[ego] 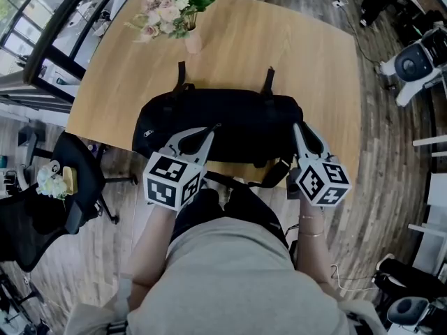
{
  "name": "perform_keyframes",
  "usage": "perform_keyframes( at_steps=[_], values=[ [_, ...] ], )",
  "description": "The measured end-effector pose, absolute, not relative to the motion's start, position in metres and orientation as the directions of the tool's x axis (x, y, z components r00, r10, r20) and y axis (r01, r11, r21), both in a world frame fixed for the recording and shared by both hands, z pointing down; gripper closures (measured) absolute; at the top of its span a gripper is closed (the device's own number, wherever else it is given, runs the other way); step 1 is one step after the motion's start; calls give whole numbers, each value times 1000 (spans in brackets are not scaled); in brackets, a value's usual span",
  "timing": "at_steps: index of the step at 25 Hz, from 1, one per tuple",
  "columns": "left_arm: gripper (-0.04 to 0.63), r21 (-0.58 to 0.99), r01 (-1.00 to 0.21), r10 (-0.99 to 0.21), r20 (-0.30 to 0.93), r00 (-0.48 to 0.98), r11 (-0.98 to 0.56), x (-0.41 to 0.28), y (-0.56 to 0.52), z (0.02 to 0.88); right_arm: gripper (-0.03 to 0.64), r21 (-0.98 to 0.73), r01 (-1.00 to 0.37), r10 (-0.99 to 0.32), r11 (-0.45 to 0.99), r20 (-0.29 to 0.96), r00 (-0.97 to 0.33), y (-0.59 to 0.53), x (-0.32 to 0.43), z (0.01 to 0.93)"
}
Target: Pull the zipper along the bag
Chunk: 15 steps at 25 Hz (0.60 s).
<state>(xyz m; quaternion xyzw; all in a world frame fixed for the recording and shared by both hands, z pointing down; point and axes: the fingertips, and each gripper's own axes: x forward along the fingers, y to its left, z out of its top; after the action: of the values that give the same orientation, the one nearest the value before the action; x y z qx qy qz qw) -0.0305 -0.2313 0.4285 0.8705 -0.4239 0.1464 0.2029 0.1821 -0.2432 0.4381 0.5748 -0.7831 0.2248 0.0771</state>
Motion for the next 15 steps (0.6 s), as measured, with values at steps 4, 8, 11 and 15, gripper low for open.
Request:
perform_keyframes(
  at_steps=[4,8,11,15],
  values=[
    [574,217,-804,-689,423,589,-553,-48,-230,423,531,-233,-950,-878,208,384,-286,-243,183,434],
    [575,226,-792,-685,405,606,-567,-52,-226,418,526,-185,-960,-879,212,393,-270,-241,176,425],
    [575,241,-786,-688,384,616,-569,-53,-224,415,481,-98,-967,-881,237,398,-256,-237,173,415],
    [576,244,-772,-680,368,634,-587,-52,-220,412,477,15,-948,-884,317,365,-290,-230,158,395]
  ],
)
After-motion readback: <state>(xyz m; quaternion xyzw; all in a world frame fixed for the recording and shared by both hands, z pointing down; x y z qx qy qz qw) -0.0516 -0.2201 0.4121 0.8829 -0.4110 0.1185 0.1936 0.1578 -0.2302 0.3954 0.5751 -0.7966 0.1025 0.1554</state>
